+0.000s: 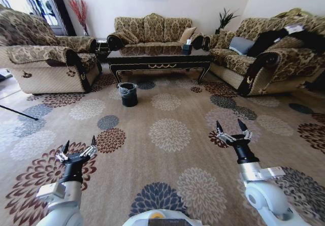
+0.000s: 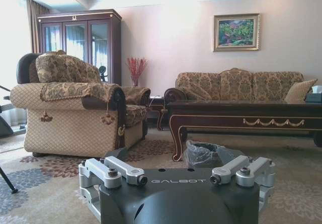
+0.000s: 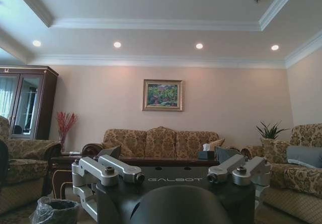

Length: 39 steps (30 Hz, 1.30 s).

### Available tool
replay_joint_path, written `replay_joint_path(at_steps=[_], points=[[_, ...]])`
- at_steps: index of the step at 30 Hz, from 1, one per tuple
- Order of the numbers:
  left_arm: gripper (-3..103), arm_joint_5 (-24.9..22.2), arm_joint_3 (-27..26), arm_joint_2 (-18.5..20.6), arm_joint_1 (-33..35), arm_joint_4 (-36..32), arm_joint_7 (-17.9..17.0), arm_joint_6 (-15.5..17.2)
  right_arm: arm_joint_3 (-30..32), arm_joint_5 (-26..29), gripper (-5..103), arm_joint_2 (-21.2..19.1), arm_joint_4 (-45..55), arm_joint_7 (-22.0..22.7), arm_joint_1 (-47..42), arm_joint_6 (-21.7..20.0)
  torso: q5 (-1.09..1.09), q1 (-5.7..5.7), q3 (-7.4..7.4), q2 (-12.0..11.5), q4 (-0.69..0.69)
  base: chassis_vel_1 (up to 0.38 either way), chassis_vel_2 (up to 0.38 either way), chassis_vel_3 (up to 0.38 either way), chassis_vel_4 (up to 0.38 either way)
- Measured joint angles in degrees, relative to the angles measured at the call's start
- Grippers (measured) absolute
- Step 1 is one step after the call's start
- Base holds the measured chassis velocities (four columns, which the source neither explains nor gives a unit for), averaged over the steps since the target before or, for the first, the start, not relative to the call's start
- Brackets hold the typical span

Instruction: Move to the front of the table and pick up the trash from the floor, then place it into the trash bin.

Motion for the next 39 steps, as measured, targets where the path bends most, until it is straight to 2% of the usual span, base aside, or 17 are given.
replay_joint_path(at_steps=[15,23,30,39], points=[[100,0.0,0.0,0.0,0.0,0.0,0.0,0.0,0.0,0.0,100,0.0,0.0,0.0,0.0,0.0,0.00,0.00,0.04,0.0,0.00,0.000,0.000,0.000,0.000],[100,0.0,0.0,0.0,0.0,0.0,0.0,0.0,0.0,0.0,100,0.0,0.0,0.0,0.0,0.0,0.01,0.21,0.78,1.0,0.00,0.000,0.000,0.000,0.000],[100,0.0,0.0,0.0,0.0,0.0,0.0,0.0,0.0,0.0,100,0.0,0.0,0.0,0.0,0.0,0.00,0.16,1.80,2.0,0.00,0.000,0.000,0.000,0.000],[100,0.0,0.0,0.0,0.0,0.0,0.0,0.0,0.0,0.0,100,0.0,0.0,0.0,0.0,0.0,0.00,0.32,3.86,4.2,0.00,0.000,0.000,0.000,0.000]])
